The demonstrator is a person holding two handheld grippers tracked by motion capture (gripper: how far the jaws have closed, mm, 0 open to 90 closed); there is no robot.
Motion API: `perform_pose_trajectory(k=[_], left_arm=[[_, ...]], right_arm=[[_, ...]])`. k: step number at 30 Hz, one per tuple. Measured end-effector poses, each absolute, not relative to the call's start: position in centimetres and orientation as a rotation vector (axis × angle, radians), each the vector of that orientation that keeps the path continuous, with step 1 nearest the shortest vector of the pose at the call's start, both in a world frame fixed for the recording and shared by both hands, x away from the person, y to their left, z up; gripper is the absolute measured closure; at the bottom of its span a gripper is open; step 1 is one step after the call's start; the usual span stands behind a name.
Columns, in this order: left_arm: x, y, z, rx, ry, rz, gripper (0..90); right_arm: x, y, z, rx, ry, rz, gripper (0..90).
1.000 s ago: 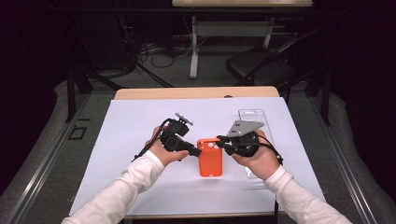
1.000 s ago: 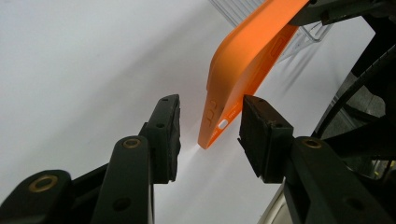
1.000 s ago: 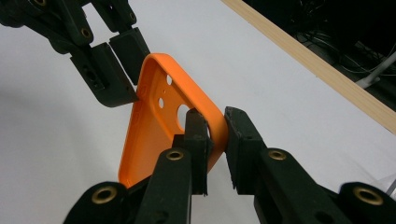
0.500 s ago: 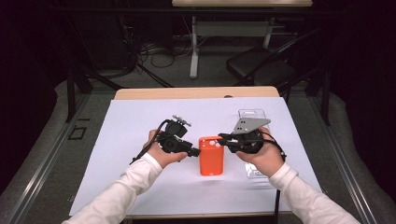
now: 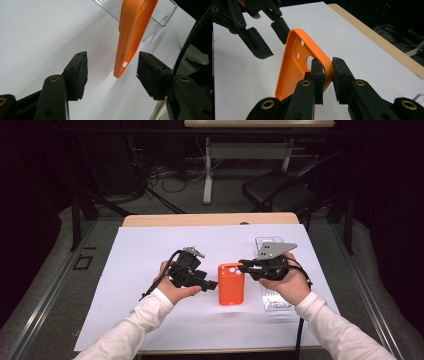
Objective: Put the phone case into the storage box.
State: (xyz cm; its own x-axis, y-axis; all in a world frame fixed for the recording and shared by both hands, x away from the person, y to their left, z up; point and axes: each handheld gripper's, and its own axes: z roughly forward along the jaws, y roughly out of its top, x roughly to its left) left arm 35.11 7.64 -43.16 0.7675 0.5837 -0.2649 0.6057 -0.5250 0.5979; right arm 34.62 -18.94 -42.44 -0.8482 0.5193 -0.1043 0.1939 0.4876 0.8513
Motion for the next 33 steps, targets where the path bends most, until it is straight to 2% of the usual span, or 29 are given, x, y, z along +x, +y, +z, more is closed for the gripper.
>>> perform_pose_trajectory(k=[16,28,33], left_arm=[[35.4,8.8,-44.1,2.269,0.925,0.003,37.8],[35.2,9.7,-44.0,2.262,0.955,0.075,24.6],[35.3,10.3,-43.7,2.251,0.953,0.087,24.2]], right_arm=[[34.9,-20.7,-41.3,0.564,2.353,1.297,79.9],[35.0,-21.9,-40.4,0.538,2.336,1.281,79.9],[35.1,-22.4,-39.9,0.529,2.329,1.274,79.9]])
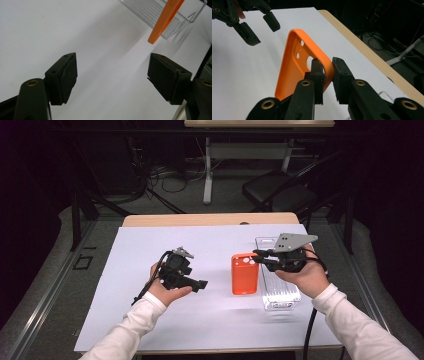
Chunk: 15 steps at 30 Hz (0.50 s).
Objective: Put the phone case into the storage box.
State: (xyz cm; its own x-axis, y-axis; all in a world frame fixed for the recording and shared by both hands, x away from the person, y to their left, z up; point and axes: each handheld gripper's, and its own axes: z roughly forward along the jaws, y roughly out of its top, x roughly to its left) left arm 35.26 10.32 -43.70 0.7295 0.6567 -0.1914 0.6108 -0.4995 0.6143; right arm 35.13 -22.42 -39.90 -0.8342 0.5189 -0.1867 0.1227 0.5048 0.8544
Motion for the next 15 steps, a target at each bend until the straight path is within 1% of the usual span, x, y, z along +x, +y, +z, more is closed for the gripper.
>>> perform_pose_trajectory(k=[15], left_arm=[[35.3,11.7,-43.3,2.207,1.005,0.087,24.1]], right_arm=[[35.7,-24.8,-38.0,0.551,2.308,1.269,80.0]])
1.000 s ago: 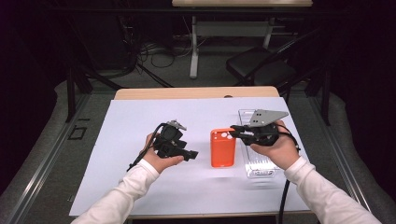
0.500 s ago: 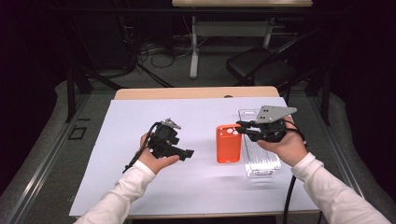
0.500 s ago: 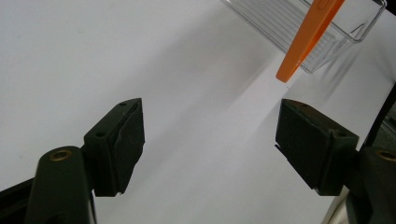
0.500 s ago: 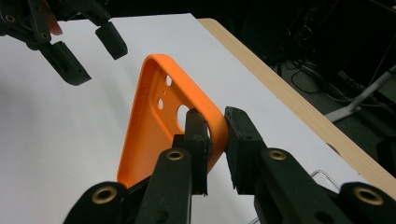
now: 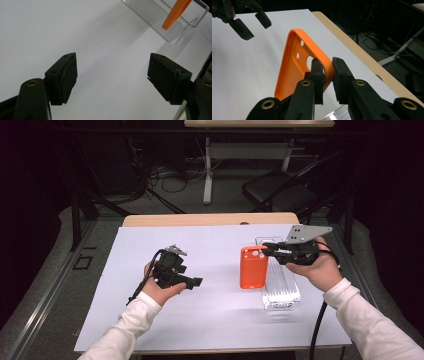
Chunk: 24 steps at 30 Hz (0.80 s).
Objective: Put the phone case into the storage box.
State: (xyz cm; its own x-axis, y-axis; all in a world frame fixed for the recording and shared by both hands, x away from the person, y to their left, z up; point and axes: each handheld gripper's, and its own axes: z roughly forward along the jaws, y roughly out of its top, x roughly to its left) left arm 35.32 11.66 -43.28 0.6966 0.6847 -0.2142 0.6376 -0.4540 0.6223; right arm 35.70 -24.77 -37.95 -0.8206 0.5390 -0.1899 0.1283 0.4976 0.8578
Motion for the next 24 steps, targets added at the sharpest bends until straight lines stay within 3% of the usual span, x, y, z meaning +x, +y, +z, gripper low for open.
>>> perform_pose_trajectory(k=[24], left_arm=[[35.4,12.7,-42.8,2.170,1.033,0.109,22.8]], right_arm=[[38.5,-28.9,-36.6,0.599,2.277,1.219,80.0]])
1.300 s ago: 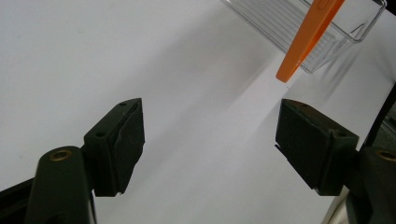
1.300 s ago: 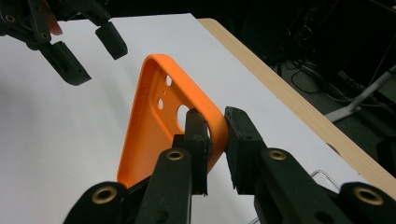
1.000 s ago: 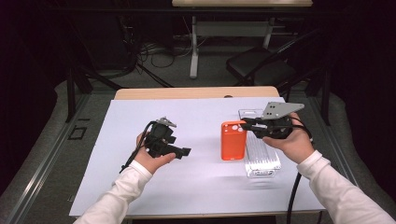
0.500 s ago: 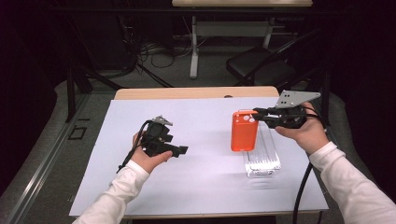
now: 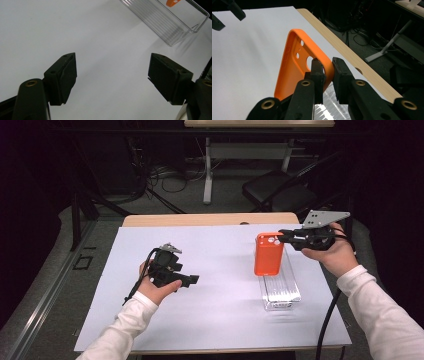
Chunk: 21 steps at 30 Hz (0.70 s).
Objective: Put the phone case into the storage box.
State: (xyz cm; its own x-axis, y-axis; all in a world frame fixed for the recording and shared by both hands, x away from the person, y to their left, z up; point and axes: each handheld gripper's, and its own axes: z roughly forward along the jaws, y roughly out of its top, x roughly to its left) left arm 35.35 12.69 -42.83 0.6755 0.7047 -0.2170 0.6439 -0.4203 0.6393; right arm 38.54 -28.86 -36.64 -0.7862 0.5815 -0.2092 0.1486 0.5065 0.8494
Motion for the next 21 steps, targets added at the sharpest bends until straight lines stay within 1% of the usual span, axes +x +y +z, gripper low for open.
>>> perform_pose_trajectory(k=[8,21], left_arm=[[35.5,13.1,-42.9,2.164,1.059,0.118,22.1],[35.7,13.6,-43.0,2.140,1.089,0.118,17.7]], right_arm=[[39.2,-29.5,-36.5,0.588,2.262,1.192,79.9],[40.7,-30.3,-37.1,0.561,2.254,1.143,79.9]])
